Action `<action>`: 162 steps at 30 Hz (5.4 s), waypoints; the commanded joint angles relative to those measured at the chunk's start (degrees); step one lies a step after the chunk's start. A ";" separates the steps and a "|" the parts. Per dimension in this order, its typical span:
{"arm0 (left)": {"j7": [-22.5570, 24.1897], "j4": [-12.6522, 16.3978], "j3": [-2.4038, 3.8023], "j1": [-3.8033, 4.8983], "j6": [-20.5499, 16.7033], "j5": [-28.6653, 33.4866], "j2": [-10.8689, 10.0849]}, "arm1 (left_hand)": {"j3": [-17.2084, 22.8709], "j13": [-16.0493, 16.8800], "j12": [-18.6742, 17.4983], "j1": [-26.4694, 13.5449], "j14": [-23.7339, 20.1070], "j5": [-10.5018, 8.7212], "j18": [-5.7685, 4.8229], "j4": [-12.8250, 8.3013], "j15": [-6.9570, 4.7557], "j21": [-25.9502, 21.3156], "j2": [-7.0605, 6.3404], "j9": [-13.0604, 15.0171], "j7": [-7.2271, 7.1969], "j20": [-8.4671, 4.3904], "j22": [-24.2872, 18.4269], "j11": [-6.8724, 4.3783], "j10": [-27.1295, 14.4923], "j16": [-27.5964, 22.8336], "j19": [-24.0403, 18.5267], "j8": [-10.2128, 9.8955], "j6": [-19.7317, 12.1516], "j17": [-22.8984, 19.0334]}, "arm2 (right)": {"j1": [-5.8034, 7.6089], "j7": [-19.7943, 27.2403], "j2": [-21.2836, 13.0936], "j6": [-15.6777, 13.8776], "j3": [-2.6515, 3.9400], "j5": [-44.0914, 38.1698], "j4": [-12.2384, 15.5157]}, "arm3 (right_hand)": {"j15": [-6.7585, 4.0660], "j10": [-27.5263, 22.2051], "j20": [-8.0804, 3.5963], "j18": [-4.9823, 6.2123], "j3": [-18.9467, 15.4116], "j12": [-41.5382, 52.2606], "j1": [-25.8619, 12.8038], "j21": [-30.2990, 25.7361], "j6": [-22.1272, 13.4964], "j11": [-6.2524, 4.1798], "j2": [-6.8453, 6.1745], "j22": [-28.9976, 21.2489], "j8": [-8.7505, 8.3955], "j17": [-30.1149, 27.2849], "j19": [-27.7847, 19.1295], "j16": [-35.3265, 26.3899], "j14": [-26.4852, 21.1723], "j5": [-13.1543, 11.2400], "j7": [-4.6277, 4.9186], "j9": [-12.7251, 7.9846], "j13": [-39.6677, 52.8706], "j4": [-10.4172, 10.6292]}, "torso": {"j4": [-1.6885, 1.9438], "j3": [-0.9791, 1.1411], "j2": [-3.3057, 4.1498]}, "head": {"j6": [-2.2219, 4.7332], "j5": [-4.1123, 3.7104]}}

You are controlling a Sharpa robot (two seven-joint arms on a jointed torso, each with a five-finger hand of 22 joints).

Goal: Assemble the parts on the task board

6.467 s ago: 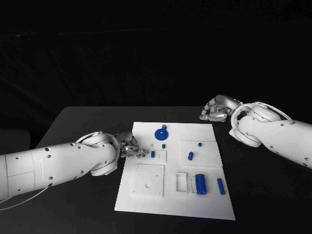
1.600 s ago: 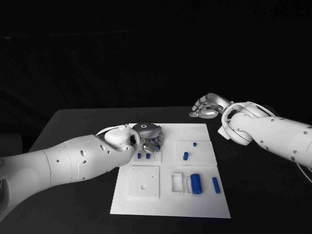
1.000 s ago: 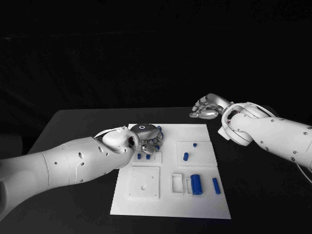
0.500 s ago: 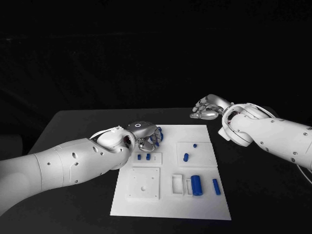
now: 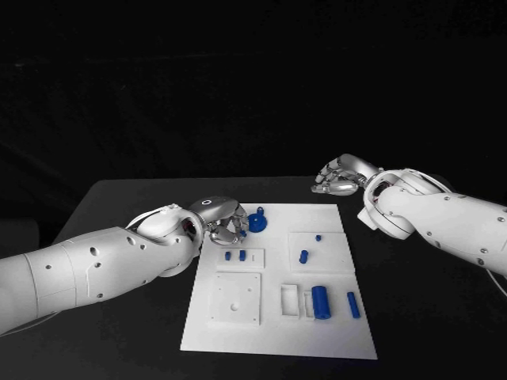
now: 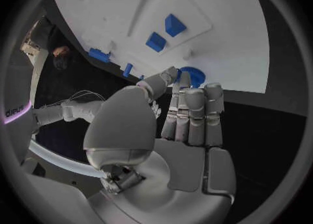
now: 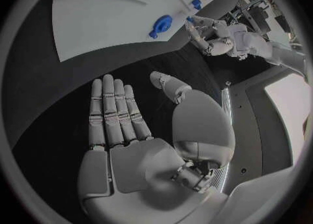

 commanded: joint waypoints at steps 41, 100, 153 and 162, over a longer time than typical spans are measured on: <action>0.69 -2.67 -0.04 -0.10 4.33 3.94 0.65 | 0.46 0.06 -0.49 -0.61 0.43 0.17 3.63 -0.13 -0.08 0.42 0.46 -0.01 -0.02 -1.25 0.94 -0.13 0.49 0.27 0.57 0.15 0.30 -0.14 | -0.02 0.64 0.05 0.20 0.02 0.13 0.19 | 0.15 0.39 0.13 -0.11 -0.34 -0.34 0.64 -0.38 -0.42 0.18 0.00 0.07 0.16 -0.16 -0.56 -0.42 -0.43 0.47 0.12 -0.11 -0.45 0.02 | -0.15 0.06 0.11 | -0.11 0.51; -0.48 -1.14 -0.79 -0.88 6.38 -5.10 1.29 | 0.71 0.16 -0.61 -0.61 0.57 0.28 3.58 -0.64 -0.26 0.63 0.44 -0.10 -0.21 -1.40 1.03 -0.32 1.22 0.34 0.56 0.44 0.79 -0.23 | -0.02 0.70 -0.15 0.51 0.02 0.31 0.35 | 0.19 0.44 0.21 -0.06 -0.43 -0.35 0.69 -0.51 -0.42 0.20 0.04 0.12 0.18 -0.22 -0.62 -0.51 -0.44 0.55 0.13 -0.17 -0.85 0.01 | -0.13 0.00 0.10 | -0.47 -0.05; -0.77 -2.58 -0.57 -1.04 0.09 -0.55 -0.89 | 0.80 -0.97 -3.53 1.13 -0.53 0.25 4.30 -0.89 1.55 0.01 -6.58 -2.63 1.33 0.04 0.68 1.56 -3.35 -0.46 0.30 -3.23 -7.37 -1.11 | -0.27 3.57 -1.29 4.29 0.01 0.31 0.89 | 0.78 0.66 0.77 0.18 -0.05 -1.94 5.23 -1.60 0.64 0.53 1.43 0.59 0.92 -0.69 -1.33 -1.25 -1.05 -1.33 -0.32 -0.36 -4.20 -4.22 | -0.17 0.01 0.10 | 0.09 -0.23; 2.70 -4.11 1.37 -0.80 -3.33 14.97 -2.26 | 1.36 -0.97 -3.29 1.44 -2.55 0.29 4.03 -0.42 1.79 -1.09 -5.86 -2.53 2.47 0.51 0.39 1.76 -3.46 -3.33 -0.90 -2.42 -6.71 -2.61 | -0.75 6.02 -3.19 7.47 -0.02 -5.91 2.95 | -2.85 6.95 -0.42 2.17 1.68 -7.33 7.88 1.69 2.91 -0.40 3.53 1.79 1.76 1.66 7.49 2.93 6.89 -7.35 -0.96 -0.69 -7.70 -8.65 | -0.18 0.02 0.08 | 0.86 -0.70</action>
